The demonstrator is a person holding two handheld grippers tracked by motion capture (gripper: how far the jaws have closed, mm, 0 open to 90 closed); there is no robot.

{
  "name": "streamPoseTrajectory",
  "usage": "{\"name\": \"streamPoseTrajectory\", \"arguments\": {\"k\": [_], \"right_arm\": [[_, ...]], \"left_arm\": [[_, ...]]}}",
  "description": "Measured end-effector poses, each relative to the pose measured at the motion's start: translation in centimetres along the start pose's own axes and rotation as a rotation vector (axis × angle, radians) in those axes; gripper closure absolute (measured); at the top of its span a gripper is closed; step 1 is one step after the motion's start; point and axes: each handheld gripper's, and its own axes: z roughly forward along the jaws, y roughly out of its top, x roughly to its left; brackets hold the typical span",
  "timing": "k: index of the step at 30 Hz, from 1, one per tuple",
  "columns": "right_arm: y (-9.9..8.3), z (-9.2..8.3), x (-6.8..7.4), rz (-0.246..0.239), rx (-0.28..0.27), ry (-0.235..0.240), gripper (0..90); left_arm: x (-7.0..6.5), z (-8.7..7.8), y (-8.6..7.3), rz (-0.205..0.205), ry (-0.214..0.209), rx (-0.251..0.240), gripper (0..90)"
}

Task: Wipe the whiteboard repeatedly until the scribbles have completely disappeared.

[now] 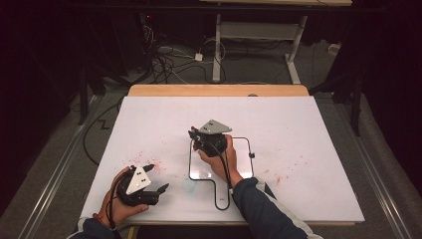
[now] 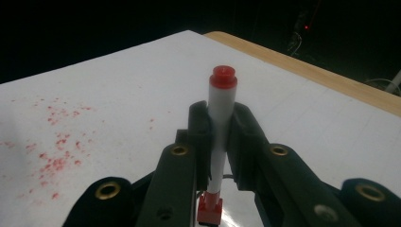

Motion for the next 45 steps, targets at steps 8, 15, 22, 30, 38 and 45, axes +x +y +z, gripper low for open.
{"name": "streamPoseTrajectory", "arguments": {"k": [8,15,22,30,38,45], "right_arm": [[-0.4,-1.6,-2.9,0.016,0.037,-0.084,81.6],[-0.9,-2.7,-5.2,0.035,0.043,-0.146,81.6],[-1.2,-3.0,-4.9,0.053,0.028,-0.123,81.6],[-1.1,-2.9,-2.5,0.018,0.024,-0.035,81.6],[-1.2,-3.8,-3.8,-0.035,0.053,-0.131,81.6],[-1.7,-4.2,-6.7,0.040,0.040,-0.200,81.6]], "left_arm": [[-0.2,0.1,0.1,0.005,0.000,0.006,20.5],[-0.2,0.2,0.2,0.005,-0.002,0.011,20.5],[-0.2,0.3,0.2,0.006,-0.005,0.013,20.5],[-0.2,0.3,0.2,0.007,-0.006,0.012,20.5],[-0.3,0.3,0.2,0.009,-0.005,0.015,20.5],[-0.2,0.3,0.2,0.006,-0.004,0.016,20.5]]}}
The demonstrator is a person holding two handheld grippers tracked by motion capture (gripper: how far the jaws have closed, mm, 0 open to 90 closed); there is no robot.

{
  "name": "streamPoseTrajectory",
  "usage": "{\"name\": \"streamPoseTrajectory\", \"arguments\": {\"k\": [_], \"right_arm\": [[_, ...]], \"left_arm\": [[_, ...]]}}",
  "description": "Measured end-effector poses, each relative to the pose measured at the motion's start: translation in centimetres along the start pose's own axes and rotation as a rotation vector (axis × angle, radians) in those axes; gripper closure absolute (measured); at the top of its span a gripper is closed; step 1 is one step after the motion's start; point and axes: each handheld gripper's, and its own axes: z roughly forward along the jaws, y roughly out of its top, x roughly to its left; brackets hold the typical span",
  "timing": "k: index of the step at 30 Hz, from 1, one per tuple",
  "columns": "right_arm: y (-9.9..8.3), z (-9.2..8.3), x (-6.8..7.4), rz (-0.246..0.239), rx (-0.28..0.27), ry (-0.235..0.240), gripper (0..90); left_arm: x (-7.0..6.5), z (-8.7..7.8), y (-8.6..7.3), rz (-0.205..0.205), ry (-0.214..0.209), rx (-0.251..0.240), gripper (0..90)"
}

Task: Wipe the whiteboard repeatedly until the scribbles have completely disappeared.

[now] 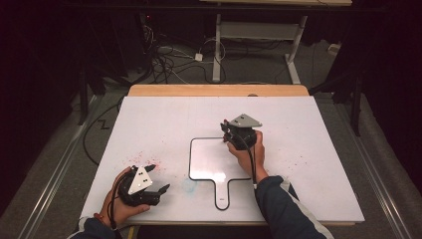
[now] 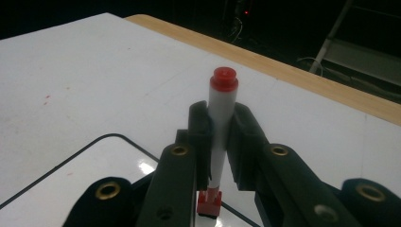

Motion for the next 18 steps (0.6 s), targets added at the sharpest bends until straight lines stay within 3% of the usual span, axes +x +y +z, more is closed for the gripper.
{"name": "streamPoseTrajectory", "arguments": {"k": [3,5,18], "right_arm": [[0.0,0.1,0.2,0.012,-0.005,0.002,81.6],[0.0,0.3,0.7,0.023,-0.020,0.049,81.6],[1.3,2.1,6.6,-0.023,-0.024,0.209,81.6]], "left_arm": [[0.0,0.0,0.0,0.003,-0.002,-0.004,20.5],[0.0,0.0,0.0,0.000,-0.002,-0.008,20.5],[0.0,-0.1,0.0,-0.002,-0.006,-0.012,20.5]]}}
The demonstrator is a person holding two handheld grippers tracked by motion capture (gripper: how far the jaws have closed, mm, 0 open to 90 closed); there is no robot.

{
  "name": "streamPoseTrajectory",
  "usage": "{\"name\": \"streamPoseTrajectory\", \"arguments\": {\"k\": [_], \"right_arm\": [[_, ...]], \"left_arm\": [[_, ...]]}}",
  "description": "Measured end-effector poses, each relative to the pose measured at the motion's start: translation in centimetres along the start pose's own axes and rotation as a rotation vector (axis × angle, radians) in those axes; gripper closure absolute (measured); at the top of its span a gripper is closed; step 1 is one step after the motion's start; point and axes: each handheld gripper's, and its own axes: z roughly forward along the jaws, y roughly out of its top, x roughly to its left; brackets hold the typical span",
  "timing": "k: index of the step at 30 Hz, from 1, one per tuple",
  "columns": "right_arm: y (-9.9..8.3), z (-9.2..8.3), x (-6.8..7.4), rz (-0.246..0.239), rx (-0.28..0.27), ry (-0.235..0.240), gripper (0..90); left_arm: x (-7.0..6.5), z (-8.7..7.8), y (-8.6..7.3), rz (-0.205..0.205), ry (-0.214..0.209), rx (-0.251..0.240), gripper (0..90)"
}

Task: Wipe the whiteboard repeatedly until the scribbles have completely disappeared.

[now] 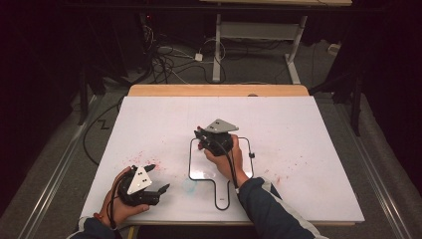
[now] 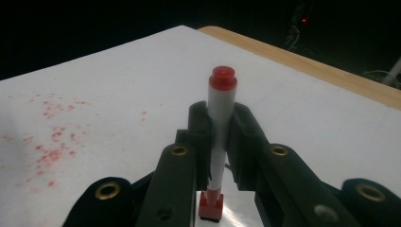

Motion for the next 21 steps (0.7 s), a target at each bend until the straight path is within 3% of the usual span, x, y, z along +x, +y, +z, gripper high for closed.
{"name": "streamPoseTrajectory", "arguments": {"k": [4,8,13,21], "right_arm": [[0.3,0.6,1.3,-0.020,0.001,0.043,81.6],[0.5,0.7,1.9,-0.048,0.012,0.040,81.6],[0.3,0.2,0.5,-0.036,0.022,0.002,81.6],[-0.3,-1.7,-2.9,0.012,0.042,-0.111,81.6]], "left_arm": [[0.0,0.0,0.0,0.004,-0.002,0.002,20.5],[0.0,0.0,0.0,0.004,-0.003,0.004,20.5],[-0.1,0.0,0.0,0.001,0.000,0.003,20.5],[-0.1,0.0,0.0,0.005,0.001,0.010,20.5]]}}
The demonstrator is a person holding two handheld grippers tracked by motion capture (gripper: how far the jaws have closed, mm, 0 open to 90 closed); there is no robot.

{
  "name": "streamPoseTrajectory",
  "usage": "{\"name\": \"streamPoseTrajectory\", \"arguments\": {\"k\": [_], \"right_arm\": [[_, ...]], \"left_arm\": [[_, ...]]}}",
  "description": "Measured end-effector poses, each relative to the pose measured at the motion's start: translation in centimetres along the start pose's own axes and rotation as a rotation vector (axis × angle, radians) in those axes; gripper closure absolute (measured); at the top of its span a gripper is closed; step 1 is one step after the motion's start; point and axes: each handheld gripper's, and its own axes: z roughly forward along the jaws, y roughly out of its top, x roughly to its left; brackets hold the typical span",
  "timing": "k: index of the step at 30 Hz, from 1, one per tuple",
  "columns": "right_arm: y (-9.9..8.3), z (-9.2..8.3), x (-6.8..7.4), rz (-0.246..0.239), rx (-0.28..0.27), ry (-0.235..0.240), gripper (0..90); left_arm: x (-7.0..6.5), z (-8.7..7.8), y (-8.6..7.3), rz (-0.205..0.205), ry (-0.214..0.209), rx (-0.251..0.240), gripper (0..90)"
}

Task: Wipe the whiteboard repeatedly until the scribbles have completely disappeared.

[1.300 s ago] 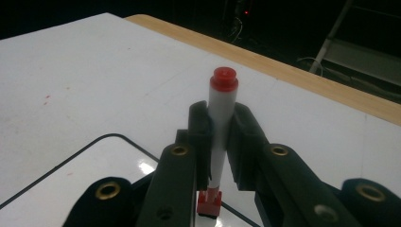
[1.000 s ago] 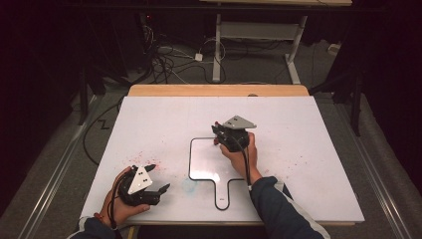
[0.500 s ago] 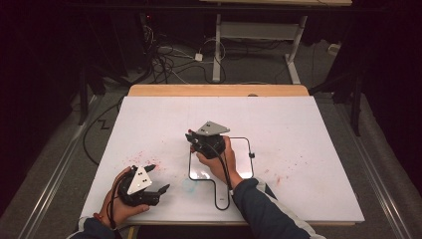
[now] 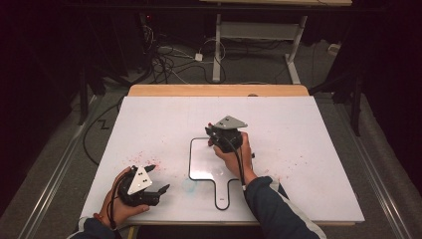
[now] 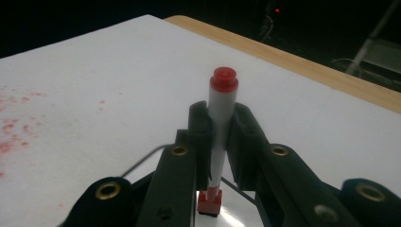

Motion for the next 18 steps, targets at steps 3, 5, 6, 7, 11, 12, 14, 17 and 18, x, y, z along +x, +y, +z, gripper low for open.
{"name": "streamPoseTrajectory", "arguments": {"k": [3,5,6,7,11,12,14,17,18], "right_arm": [[-0.3,-0.6,-1.1,0.014,0.004,-0.028,81.6],[-0.4,-1.3,-1.9,0.032,0.001,-0.039,81.6],[-0.5,-1.8,-2.2,0.039,-0.004,-0.044,81.6],[-0.5,-2.3,-2.5,0.047,-0.015,-0.045,81.6],[-0.4,-4.7,-3.5,0.041,-0.045,-0.060,81.5],[-0.4,-5.3,-3.8,0.042,-0.050,-0.067,81.5],[-0.5,-6.5,-4.3,0.049,-0.055,-0.071,81.5],[-0.9,-8.0,-4.9,0.044,-0.064,-0.070,81.5],[-1.1,-8.5,-5.0,0.051,-0.065,-0.069,81.5]], "left_arm": [[-0.1,0.0,0.0,0.001,0.002,-0.001,20.5],[0.0,0.0,0.0,0.000,0.000,0.002,20.5],[0.0,0.1,0.0,0.001,0.001,0.004,20.5],[0.0,0.1,0.0,0.000,0.002,0.004,20.5],[-0.1,0.0,0.1,0.004,0.006,0.002,20.5],[-0.1,0.0,0.1,0.003,0.007,0.001,20.5],[-0.1,0.0,0.1,0.003,0.010,0.002,20.5],[-0.1,0.1,0.2,0.007,0.011,0.007,20.5],[-0.1,0.1,0.2,0.008,0.011,0.008,20.5]]}}
